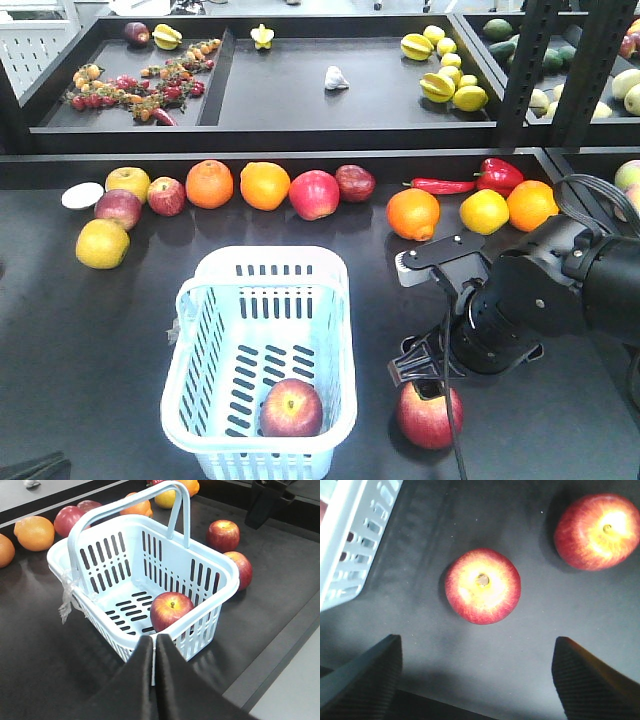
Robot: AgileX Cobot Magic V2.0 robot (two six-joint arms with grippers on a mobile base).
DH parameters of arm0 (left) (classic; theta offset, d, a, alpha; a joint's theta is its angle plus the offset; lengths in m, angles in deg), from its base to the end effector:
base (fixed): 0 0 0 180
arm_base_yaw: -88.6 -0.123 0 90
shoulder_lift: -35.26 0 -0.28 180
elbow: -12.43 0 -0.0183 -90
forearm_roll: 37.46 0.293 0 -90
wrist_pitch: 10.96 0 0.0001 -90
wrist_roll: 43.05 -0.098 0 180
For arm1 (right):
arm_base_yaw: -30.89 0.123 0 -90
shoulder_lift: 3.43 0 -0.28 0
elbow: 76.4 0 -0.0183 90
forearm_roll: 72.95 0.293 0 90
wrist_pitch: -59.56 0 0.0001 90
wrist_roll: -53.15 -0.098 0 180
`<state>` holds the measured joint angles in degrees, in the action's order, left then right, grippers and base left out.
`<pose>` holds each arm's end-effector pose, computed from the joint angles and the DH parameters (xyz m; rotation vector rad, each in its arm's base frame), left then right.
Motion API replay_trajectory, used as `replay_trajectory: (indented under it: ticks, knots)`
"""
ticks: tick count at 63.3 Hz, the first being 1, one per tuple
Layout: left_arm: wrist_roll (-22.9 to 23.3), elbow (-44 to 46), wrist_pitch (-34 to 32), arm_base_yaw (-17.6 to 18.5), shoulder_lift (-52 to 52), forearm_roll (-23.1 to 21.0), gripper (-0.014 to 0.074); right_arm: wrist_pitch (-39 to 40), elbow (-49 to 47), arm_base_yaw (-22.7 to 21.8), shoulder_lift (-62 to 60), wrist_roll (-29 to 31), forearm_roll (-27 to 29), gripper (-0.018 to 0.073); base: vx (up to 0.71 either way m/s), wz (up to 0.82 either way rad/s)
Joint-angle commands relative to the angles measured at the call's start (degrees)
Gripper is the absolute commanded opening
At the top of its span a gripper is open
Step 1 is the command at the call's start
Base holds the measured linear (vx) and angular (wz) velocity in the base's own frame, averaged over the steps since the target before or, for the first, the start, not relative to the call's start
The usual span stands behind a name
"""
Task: Pick three apples into basket with both arms
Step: 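Move the right gripper back over another red apple on the table, then lower the right gripper onto the second red apple and close it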
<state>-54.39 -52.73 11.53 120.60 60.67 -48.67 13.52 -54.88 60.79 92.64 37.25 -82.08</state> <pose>0.1067 -0.0753 0.2208 0.6117 1.8937 -0.4259 0.2879 0.1526 0.1887 -0.4766 2.7881 -0.0122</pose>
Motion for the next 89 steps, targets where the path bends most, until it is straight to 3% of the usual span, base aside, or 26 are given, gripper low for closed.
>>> replay_trajectory:
  ticks: [1, 17, 53, 67, 76, 89]
  knots:
    - [0.4, 1.6, -3.9, 0.1, 0.4, -0.9, -0.0006, 2.0, -1.6, -0.3, -1.7, -2.0, -1.4, 0.0634, 0.00, 0.00]
    - [0.4, 1.6, -3.9, 0.1, 0.4, -0.9, -0.0006, 2.0, -1.6, -0.3, 0.5, -2.7, -1.9, 0.0671, 0.00, 0.00]
    - [0.4, 1.6, -3.9, 0.1, 0.4, -0.9, -0.0006, 7.0, -1.6, -0.3, 9.0, -2.7, -1.8, 0.0665, 0.00, 0.00]
    - [0.4, 1.6, -3.9, 0.1, 0.4, -0.9, -0.0006, 7.3, -1.6, -4.2, 10.6, -2.6, -1.4, 0.0664, 0.00, 0.00]
    - [0.4, 1.6, -3.9, 0.1, 0.4, -0.9, -0.0006, 7.6, -1.6, -5.3, 10.6, 0.3, -0.9, 0.0662, 0.00, 0.00]
    - [0.4, 1.6, -3.9, 0.1, 0.4, -0.9, -0.0006, 10.1, -1.6, -5.3, 10.6, 8.7, 4.3, 0.0654, 0.00, 0.00]
